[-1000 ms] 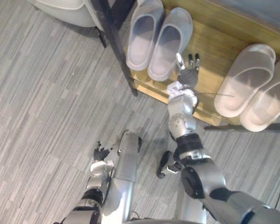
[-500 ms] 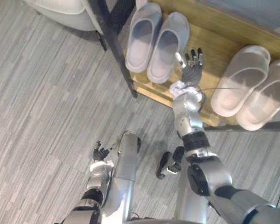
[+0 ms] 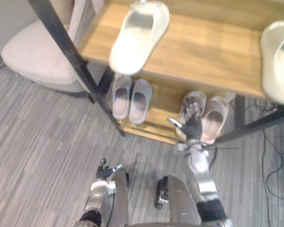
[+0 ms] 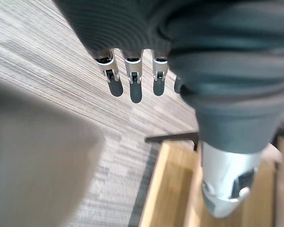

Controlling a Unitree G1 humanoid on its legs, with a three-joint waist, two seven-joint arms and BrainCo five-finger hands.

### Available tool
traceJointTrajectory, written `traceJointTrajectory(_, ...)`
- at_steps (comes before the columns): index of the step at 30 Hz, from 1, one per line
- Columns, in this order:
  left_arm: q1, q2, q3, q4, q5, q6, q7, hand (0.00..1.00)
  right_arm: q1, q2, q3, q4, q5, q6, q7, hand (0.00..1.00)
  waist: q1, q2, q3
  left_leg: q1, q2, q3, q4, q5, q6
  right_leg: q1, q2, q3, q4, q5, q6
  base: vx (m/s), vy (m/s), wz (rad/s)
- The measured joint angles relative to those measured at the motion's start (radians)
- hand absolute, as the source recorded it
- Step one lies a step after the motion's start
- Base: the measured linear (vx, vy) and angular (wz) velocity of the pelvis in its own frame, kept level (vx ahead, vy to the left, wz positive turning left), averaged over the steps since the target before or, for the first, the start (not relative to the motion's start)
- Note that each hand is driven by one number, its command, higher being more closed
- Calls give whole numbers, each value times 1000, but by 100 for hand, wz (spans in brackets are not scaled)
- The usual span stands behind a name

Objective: Organize the slippers on the shoe rack

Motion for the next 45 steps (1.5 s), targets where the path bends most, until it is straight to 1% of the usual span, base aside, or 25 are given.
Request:
traceJointTrajectory(4, 39, -25, -75, 17, 28, 1, -22, 0, 167, -17, -6, -24, -67, 6, 52, 0, -8, -4, -57, 122, 0, 52, -130, 33, 23, 112, -1, 17, -147, 53, 21, 158, 129, -20)
traceJointTrajectory(7, 64, -34, -121, 41, 45, 3, -31, 0, 277, -15, -15, -21, -74, 10, 85, 0, -22, -11, -98, 207, -4, 83, -230, 62, 36, 185, -1, 28, -249, 94, 32, 101, 94, -22)
traceJointTrajectory(9, 85, -36, -123, 48, 47, 5, -43, 0, 320, 6, -42, 72, -100, 17, 105, 0, -32, -20, -126, 277, -7, 114, -319, 98, 39, 232, 0, 46, -321, 127, 40, 81, 74, -25)
traceJointTrajectory(10, 91, -37, -123, 50, 47, 6, -44, 0, 323, 8, -52, 103, -103, 21, 107, 0, -36, -19, -133, 293, -8, 119, -339, 106, 40, 242, 0, 48, -338, 134, 42, 55, 50, -24)
traceJointTrajectory(12, 109, -41, -121, 58, 59, 11, -47, 0, 331, 5, -91, 234, -108, 35, 114, 0, -50, -7, -159, 348, -9, 138, -415, 138, 41, 284, 4, 55, -399, 164, 45, 36, 35, -16)
traceJointTrajectory(13, 114, -41, -120, 58, 65, 11, -47, 0, 331, 5, -97, 266, -108, 38, 116, 0, -51, -4, -164, 360, -9, 142, -431, 145, 41, 289, 6, 59, -408, 170, 45, 5, 21, -24)
traceJointTrajectory(14, 117, -44, -113, 61, 65, 12, -48, 0, 331, 4, -122, 348, -104, 39, 121, 0, -53, 1, -181, 380, -8, 157, -466, 161, 39, 291, 11, 74, -425, 181, 44, -9, 6, -23)
traceJointTrajectory(16, 119, -48, -111, 71, 65, 13, -53, 0, 328, 3, -152, 457, -52, 39, 130, 0, -57, 13, -186, 409, -8, 160, -505, 180, 39, 312, 13, 75, -444, 191, 43, -23, -5, -11)
traceJointTrajectory(17, 126, -50, -110, 77, 65, 13, -60, 0, 328, 4, -175, 547, -4, 40, 137, 0, -59, 19, -193, 434, -8, 164, -537, 195, 36, 322, 15, 77, -454, 196, 42, -37, -9, -4)
traceJointTrajectory(19, 127, -52, -109, 77, 64, 13, -65, 0, 323, 3, -209, 641, 46, 41, 140, 0, -61, 23, -197, 445, -7, 169, -566, 211, 35, 328, 18, 80, -457, 200, 39, -78, -21, -7)
traceJointTrajectory(20, 131, -53, -107, 78, 63, 12, -65, 0, 322, 2, -231, 675, 90, 37, 145, 0, -63, 29, -197, 459, -5, 174, -588, 222, 34, 335, 23, 84, -465, 207, 39, -76, -22, -7)
traceJointTrajectory(23, 134, -54, -110, 88, 63, 12, -69, 0, 292, -3, -267, 746, 135, 37, 160, 0, -70, 31, -199, 491, -1, 180, -629, 238, 35, 354, 32, 88, -492, 221, 38, -51, -10, -8)
traceJointTrajectory(25, 134, -54, -115, 89, 62, 12, -73, 0, 276, 0, -291, 794, 205, 33, 174, 0, -71, 32, -199, 507, -3, 181, -660, 254, 39, 359, 34, 89, -505, 228, 41, -51, 2, -1)
traceJointTrajectory(26, 134, -54, -118, 90, 62, 12, -74, 0, 273, 0, -294, 801, 215, 32, 177, 0, -71, 32, -200, 508, -3, 181, -664, 257, 40, 365, 35, 90, -511, 232, 42, 0, 0, 0)
traceJointTrajectory(28, 133, -51, -162, 90, 62, 11, -76, 0, 258, 0, -309, 834, 240, 27, 181, 0, -71, 38, -202, 516, -3, 182, -680, 265, 41, 375, 38, 94, -530, 244, 43, 15, 8, -1)
traceJointTrajectory(30, 132, -36, -222, 87, 59, 11, -78, 0, 249, 0, -323, 857, 251, 26, 183, 0, -73, 34, -202, 532, -4, 182, -695, 272, 40, 389, 40, 96, -544, 248, 44, 0, 0, 0)
traceJointTrajectory(31, 132, -14, -314, 62, 52, 11, -82, 0, 241, -2, -323, 872, 252, 25, 186, 0, -74, 35, -203, 538, -5, 181, -701, 273, 40, 390, 41, 96, -551, 248, 45, 0, 0, 0)
traceJointTrajectory(32, 131, -3, -368, 35, 43, 10, -87, 0, 240, -3, -323, 875, 253, 25, 188, 0, -74, 33, -204, 538, -5, 180, -703, 273, 40, 391, 42, 96, -555, 249, 47, 23, 5, 3)
traceJointTrajectory(33, 131, 10, -444, -23, 41, 9, -93, 0, 240, -4, -323, 876, 253, 24, 193, 0, -74, 33, -204, 537, -7, 175, -709, 275, 41, 389, 42, 94, -559, 250, 48, 41, 0, 5)
traceJointTrajectory(34, 130, 16, -476, -55, 37, 8, -95, 0, 239, -5, -324, 877, 253, 24, 196, 0, -76, 33, -204, 538, -8, 170, -712, 277, 41, 388, 42, 93, -559, 250, 48, 85, -8, 16)
traceJointTrajectory(36, 114, 33, -613, -217, 20, -2, -124, 0, 238, -16, -325, 890, 254, 16, 198, 0, -92, 35, -204, 529, -17, 136, -713, 284, 44, 391, 36, 68, -564, 249, 49, 73, -18, 30)
traceJointTrajectory(37, 109, 35, -635, -248, 20, -3, -131, 0, 238, -19, -325, 894, 254, 17, 198, 0, -94, 35, -204, 528, -20, 129, -713, 284, 44, 393, 35, 63, -566, 248, 51, 58, -6, 35)
traceJointTrajectory(39, 71, 53, -743, -414, 11, -19, -164, 0, 245, -32, -326, 914, 254, 18, 199, 0, -106, 41, -204, 523, -26, 104, -713, 285, 45, 416, 30, 36, -584, 247, 51, 87, 2, 32)
traceJointTrajectory(42, 19, 63, -824, -604, -30, -50, -200, 0, 255, -36, -322, 909, 254, 18, 202, 0, -107, 45, -206, 523, -25, 98, -713, 284, 45, 428, 32, 23, -595, 247, 51, 64, -13, 12)
traceJointTrajectory(45, -15, 64, -857, -707, -49, -67, -209, 0, 263, -37, -314, 878, 253, 18, 206, 0, -107, 48, -208, 524, -24, 100, -712, 284, 45, 432, 30, 20, -593, 247, 50, 16, -5, 1)
